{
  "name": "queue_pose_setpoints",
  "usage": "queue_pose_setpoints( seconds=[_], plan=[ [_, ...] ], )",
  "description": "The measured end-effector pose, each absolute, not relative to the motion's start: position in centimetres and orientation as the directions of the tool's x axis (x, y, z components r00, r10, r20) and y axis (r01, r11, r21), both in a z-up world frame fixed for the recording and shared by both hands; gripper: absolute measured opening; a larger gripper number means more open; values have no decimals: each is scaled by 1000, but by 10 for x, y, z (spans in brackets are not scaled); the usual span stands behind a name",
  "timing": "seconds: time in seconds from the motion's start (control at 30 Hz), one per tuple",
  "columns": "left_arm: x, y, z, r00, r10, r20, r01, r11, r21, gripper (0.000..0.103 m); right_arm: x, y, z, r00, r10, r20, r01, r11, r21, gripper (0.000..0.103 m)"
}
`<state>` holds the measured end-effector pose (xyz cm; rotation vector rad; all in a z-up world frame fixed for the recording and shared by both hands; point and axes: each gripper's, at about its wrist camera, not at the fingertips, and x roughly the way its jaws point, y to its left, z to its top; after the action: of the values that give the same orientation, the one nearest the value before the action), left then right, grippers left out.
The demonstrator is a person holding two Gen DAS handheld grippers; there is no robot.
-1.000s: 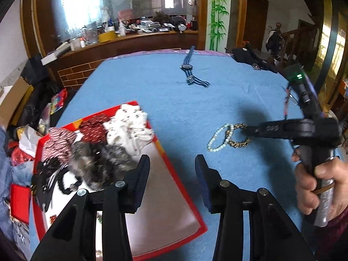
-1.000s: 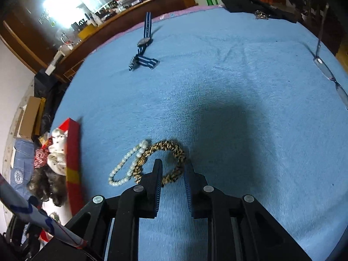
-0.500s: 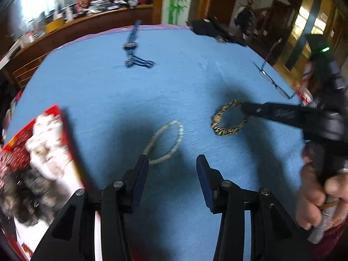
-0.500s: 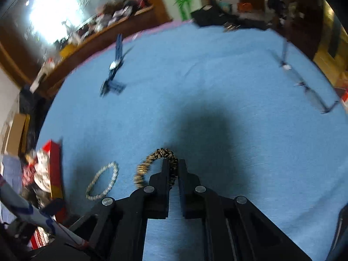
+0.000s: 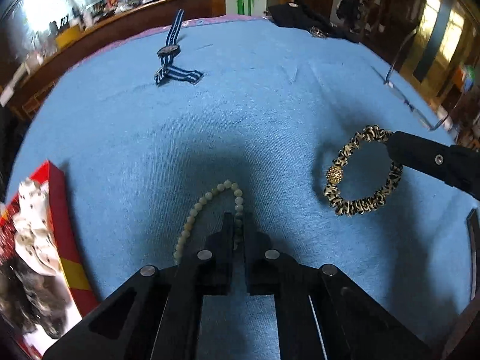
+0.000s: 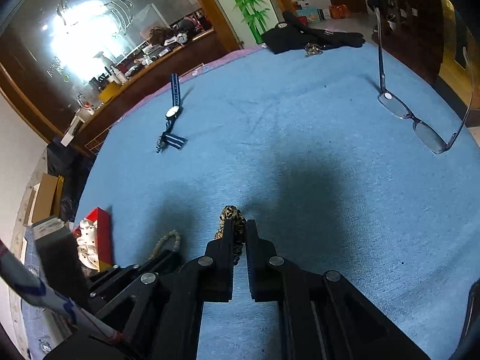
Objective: Organize jewelry
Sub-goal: 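Grasp the white bead bracelet with left gripper while right gripper grasps the leopard-print bracelet, then carry both bracelets over the tray and lower them inside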
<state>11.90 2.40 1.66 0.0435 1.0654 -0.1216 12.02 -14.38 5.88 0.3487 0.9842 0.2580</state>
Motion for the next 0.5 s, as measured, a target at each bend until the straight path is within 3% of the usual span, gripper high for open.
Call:
queue_pose_setpoints(
  seconds=[0.17, 0.5],
  plan=[
    [93, 40, 48, 521, -182, -834, 121, 983, -138, 5, 111, -141, 72, 548, 398, -736, -98, 904, 416, 8],
    [10, 97, 133, 664, -156, -731, 92, 988, -128, 5, 55, -69, 103, 478, 570, -668, -356, 821, 446, 8]
  ],
)
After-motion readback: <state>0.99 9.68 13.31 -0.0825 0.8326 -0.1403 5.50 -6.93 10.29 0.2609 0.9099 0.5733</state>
